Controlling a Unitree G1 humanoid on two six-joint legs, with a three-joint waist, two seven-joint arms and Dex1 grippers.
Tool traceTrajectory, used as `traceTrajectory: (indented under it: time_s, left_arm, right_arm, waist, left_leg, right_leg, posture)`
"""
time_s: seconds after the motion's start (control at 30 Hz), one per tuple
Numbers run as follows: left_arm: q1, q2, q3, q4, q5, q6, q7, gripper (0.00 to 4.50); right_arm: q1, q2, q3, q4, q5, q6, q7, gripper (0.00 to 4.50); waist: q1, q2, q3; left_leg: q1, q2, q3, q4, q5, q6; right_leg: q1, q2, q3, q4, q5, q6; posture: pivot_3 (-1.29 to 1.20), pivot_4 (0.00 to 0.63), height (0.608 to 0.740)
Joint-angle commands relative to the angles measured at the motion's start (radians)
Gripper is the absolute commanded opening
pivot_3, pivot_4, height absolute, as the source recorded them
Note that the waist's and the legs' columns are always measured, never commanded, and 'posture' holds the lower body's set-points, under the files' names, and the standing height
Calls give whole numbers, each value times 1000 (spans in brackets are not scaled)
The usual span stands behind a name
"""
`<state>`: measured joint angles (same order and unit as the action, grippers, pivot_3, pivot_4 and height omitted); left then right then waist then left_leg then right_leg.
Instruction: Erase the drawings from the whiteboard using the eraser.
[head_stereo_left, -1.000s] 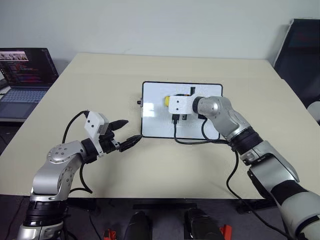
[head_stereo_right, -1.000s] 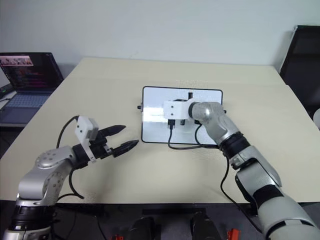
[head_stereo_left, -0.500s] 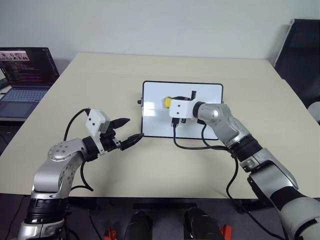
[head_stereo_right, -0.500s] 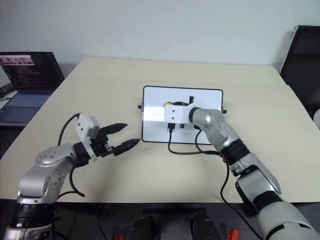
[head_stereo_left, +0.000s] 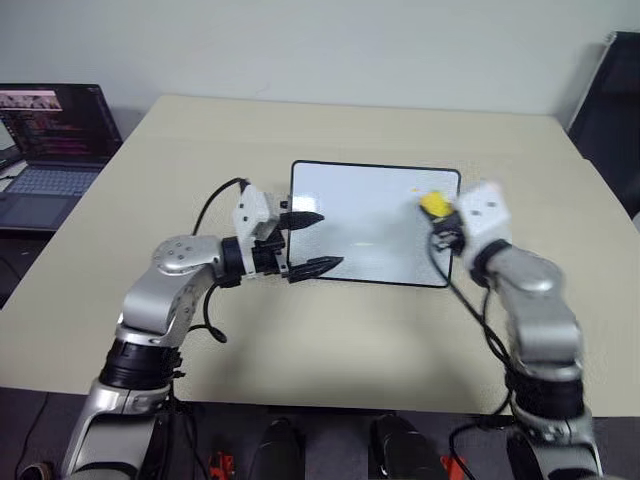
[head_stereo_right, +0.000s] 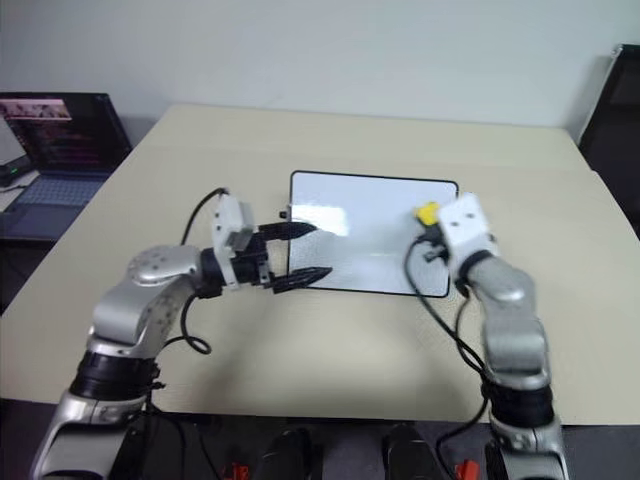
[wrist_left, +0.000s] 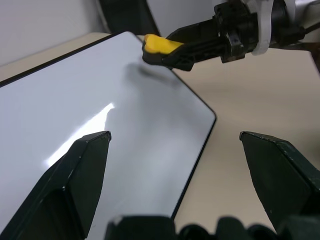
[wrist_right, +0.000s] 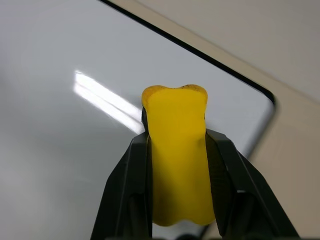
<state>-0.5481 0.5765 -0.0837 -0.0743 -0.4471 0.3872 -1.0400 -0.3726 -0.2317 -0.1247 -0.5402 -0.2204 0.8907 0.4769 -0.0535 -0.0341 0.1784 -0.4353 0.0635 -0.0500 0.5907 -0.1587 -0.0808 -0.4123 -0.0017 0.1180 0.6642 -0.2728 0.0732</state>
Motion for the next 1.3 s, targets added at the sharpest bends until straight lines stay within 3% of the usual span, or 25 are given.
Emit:
traceTrajectory:
  time_s: [0.03, 0.13, 0.3, 0.53, 0.97, 1.3]
  left_arm:
    - [-84, -51, -51, 38, 18, -63, -65, 4500]
    - [-156, -127, -123, 120, 48, -119, -130, 4500]
    - [-231, -200, -193, 226, 92, -194, -227, 4500]
    - [-294, -273, -271, 323, 143, -255, -333, 4500]
    - [-306, -299, -263, 360, 228, -281, -280, 4500]
    - [-276, -276, -231, 323, 223, -247, -221, 4500]
  right_arm:
    - [93, -9, -143, -199, 15, 144, -35, 1102]
    - [237, -40, -196, -210, 15, 163, -48, 1102]
    - [288, 4, -221, -142, 79, 148, -83, 1102]
    - [186, 16, -249, 65, 161, 75, -150, 1102]
    - [71, -49, -245, 313, 241, -45, -217, 1102]
    - [51, -91, -239, 343, 307, -83, -223, 4459]
  waist:
    - [4, 0, 0]
    - [11, 0, 0]
    - [-12, 1, 0]
    - [-29, 1, 0]
    - [-29, 2, 1]
    - [-29, 3, 1]
  left_leg:
    - [0, 0, 0, 0, 0, 0]
    - [1, -1, 0, 3, 0, 0]
    - [3, -1, 3, 4, 1, 0]
    - [3, -1, 3, 4, 1, 1]
    - [3, -1, 2, 2, 1, 2]
    - [3, -1, 1, 2, 1, 2]
  right_leg:
    - [0, 0, 0, 0, 0, 0]
    - [3, -1, 0, -1, -1, -1]
    - [4, -1, 4, -1, 0, -4]
    - [4, 0, 5, -1, 1, -2]
    - [4, 0, 4, -1, 2, 2]
    - [4, 0, 4, 0, 3, 3]
  posture:
    - [0, 150, 740]
    - [0, 150, 740]
    - [0, 150, 740]
    - [0, 150, 740]
    - [0, 150, 740]
    - [0, 150, 740]
